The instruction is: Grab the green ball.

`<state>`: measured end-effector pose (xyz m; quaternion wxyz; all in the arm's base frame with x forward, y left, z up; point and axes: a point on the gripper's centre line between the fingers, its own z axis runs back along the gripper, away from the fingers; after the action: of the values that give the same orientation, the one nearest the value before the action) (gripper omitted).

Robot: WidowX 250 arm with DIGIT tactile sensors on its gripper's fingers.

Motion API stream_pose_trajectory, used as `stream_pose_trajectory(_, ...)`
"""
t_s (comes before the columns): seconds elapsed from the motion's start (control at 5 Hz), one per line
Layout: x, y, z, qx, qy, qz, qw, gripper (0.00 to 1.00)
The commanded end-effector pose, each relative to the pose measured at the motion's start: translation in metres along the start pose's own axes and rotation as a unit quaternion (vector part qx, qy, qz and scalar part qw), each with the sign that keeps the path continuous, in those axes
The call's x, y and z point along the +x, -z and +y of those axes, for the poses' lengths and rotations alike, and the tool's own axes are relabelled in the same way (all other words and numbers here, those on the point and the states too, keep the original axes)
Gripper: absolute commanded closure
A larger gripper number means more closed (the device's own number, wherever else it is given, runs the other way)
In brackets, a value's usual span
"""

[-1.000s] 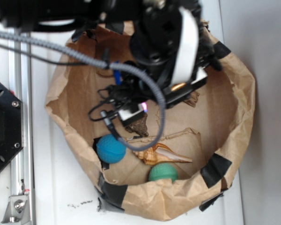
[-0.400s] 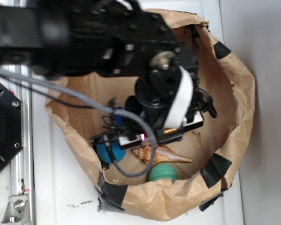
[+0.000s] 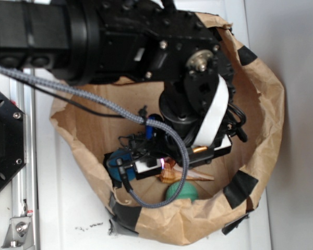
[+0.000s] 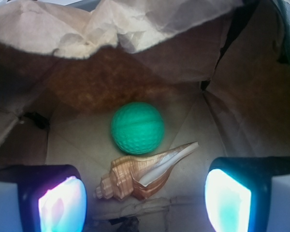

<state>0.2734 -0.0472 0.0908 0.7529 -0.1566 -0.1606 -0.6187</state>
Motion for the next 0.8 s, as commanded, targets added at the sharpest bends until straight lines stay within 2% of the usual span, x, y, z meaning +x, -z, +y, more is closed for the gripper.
stream_pose_trajectory(0.0,0.011,-0.013,0.001,0.025,0.019,-0.004,0.999,0.0)
stream_pose_trajectory(0.4,0.011,-0.013,0.001,0.025,0.019,-0.004,0.999,0.0)
stream_pose_trajectory(0.6,0.014,0.009,0.002,0.026,0.042,0.005,0.999,0.0)
